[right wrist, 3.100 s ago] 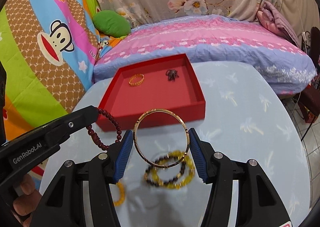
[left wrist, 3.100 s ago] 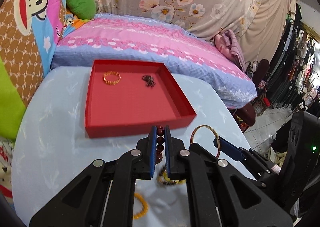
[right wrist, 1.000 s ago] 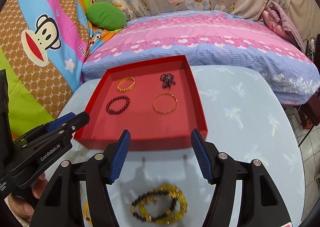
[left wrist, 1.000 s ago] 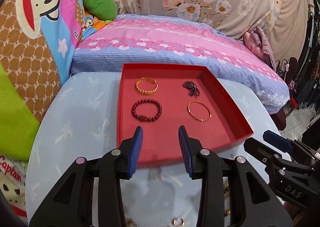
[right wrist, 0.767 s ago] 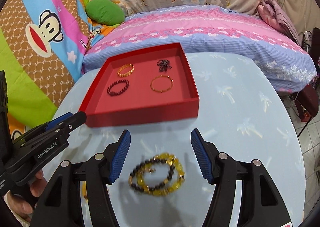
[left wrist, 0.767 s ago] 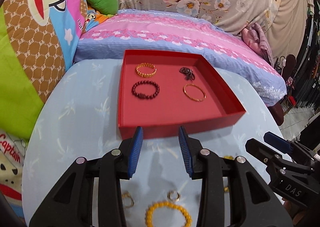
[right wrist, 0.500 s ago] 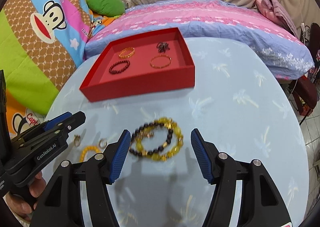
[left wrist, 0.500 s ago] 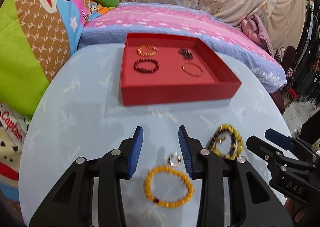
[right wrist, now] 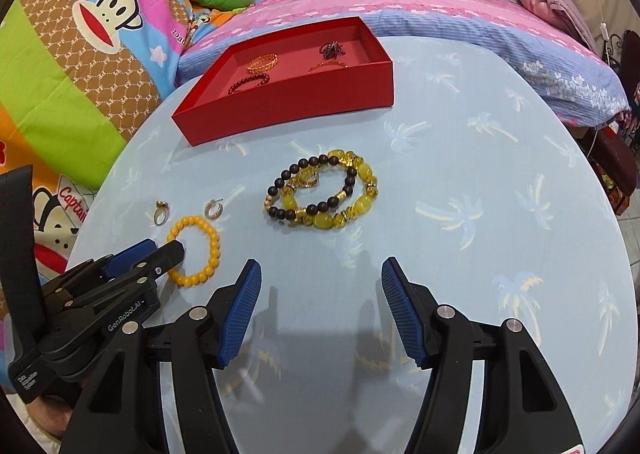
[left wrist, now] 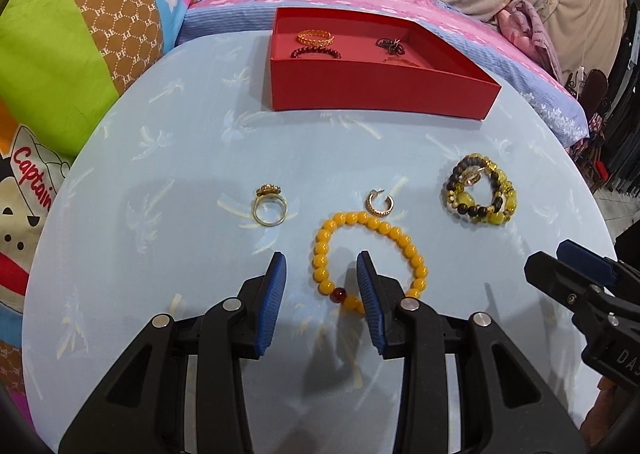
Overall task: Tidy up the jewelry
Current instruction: 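Move the left tool to the yellow bead bracelet while the right tool approaches the black bead bracelet, then close the left tool on the yellow bead bracelet while the right tool grasps the black bead bracelet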
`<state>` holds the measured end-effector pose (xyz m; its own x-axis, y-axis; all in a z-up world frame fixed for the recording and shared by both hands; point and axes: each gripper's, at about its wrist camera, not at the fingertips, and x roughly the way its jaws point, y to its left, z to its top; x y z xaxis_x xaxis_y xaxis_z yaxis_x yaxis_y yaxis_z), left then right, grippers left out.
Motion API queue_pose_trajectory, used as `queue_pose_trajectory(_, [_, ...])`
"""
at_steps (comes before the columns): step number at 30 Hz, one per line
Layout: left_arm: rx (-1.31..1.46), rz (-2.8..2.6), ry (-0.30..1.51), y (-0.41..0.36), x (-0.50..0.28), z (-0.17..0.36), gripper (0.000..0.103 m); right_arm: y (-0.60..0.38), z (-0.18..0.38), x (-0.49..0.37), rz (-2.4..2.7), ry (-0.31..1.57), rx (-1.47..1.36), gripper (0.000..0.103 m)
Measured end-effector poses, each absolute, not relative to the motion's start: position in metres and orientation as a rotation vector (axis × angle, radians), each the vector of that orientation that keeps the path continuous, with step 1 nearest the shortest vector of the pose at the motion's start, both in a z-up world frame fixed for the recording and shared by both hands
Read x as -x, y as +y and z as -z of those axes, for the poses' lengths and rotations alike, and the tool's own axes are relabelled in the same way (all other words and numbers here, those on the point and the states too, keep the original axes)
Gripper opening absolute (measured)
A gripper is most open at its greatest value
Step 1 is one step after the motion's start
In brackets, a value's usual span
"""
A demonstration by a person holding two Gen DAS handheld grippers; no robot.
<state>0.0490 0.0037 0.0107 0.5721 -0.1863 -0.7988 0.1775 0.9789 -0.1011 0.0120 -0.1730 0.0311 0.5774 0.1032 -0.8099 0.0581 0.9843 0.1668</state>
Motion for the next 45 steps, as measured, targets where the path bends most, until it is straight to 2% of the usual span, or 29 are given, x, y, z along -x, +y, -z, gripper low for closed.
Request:
queue_pose_trajectory(6, [-0.032, 0.213, 0.918, -0.001, -0.047, -0.010, 0.032, -0.170, -0.030, -0.010, -0.030, 0.960, -0.179, 0.061])
queue_pose_trajectory(9, [-0.054, 0.217, 0.908, -0.006, -0.044, -0.009, 0.020, -0.170, -0.029, -0.010, -0.030, 0.958, -0.179, 0.061])
queue_pose_trajectory(11, [-0.060, 0.222, 0.906, -0.006, -0.044, -0.009, 0.008, -0.169, -0.029, -0.010, -0.030, 0.959, -0.178, 0.061])
queue_pose_trajectory(12, [-0.055, 0.226, 0.909, -0.006, -0.044, -0.010, 0.007, -0.169, -0.029, -0.010, -0.029, 0.960, -0.178, 0.061])
queue_pose_trajectory(25, [-0.028, 0.221, 0.927, -0.006, -0.052, -0.013, 0.007, -0.174, -0.030, -0.027, -0.022, 0.943, -0.187, 0.059])
queue_pose_trajectory(33, [-0.022, 0.216, 0.938, -0.004, -0.061, -0.012, 0.007, -0.173, -0.028, -0.052, -0.024, 0.940, -0.197, 0.045])
queue_pose_trajectory(35, [-0.022, 0.217, 0.940, -0.005, -0.063, -0.011, 0.007, -0.174, -0.026, -0.059, -0.021, 0.945, -0.202, 0.038])
queue_pose_trajectory(41, [-0.021, 0.221, 0.940, -0.007, -0.067, -0.011, 0.007, -0.178, -0.016, -0.073, -0.011, 0.973, -0.212, 0.026])
queue_pose_trajectory(45, [-0.019, 0.222, 0.940, -0.008, -0.069, -0.010, 0.007, -0.180, -0.010, -0.077, -0.007, 0.983, -0.211, 0.023])
